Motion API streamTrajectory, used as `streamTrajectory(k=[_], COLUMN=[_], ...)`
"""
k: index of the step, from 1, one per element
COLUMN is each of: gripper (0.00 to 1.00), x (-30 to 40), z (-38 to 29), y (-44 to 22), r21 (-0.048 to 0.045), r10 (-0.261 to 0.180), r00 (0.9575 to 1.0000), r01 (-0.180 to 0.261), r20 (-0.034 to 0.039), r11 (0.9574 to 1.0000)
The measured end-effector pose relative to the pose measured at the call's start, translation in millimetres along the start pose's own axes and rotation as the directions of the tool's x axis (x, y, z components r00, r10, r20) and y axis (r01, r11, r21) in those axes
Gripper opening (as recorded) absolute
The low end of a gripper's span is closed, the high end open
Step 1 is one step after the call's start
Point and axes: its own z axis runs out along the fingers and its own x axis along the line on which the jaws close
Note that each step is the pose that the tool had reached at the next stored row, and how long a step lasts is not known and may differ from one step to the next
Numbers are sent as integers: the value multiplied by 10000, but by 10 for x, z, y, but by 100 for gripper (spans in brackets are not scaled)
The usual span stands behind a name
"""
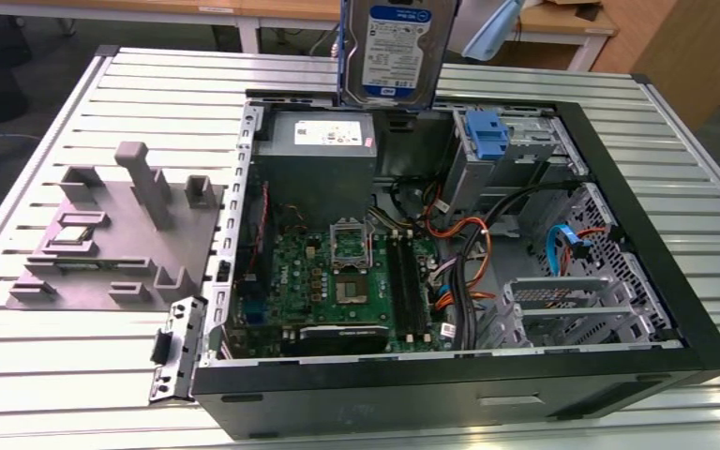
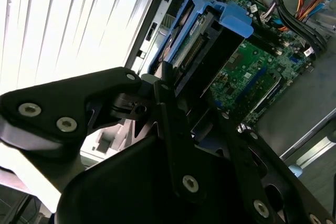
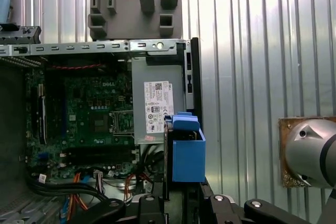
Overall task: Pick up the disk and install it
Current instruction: 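Pick up the disk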
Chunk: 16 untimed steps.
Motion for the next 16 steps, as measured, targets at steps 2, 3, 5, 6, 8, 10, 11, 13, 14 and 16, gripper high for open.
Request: streamTrajectory(k=[2, 3, 5, 6, 8, 10, 11, 13, 14, 16], gripper=[35, 35, 35, 35, 35, 35, 35, 35, 35, 35], x=[17, 27, 48, 60, 83, 102, 109, 122, 128, 143], z=[1, 0, 0, 0, -1, -1, 0, -1, -1, -1], y=[-1, -1, -2, -3, -4, -5, -5, -6, -6, -7], r21=[1, 1, 1, 1, 1, 1, 1, 1, 0, 1], r10=[1, 1, 1, 1, 1, 1, 1, 1, 0, 1], r00=[10000, 10000, 10000, 10000, 10000, 10000, 10000, 10000, 10000, 10000], r01=[-1, -1, -1, -1, -1, -1, -1, -1, 0, -1], r20=[2, 1, 1, 2, 1, 2, 3, 2, 1, 1], r11=[10000, 10000, 10000, 10000, 10000, 10000, 10000, 10000, 10000, 10000])
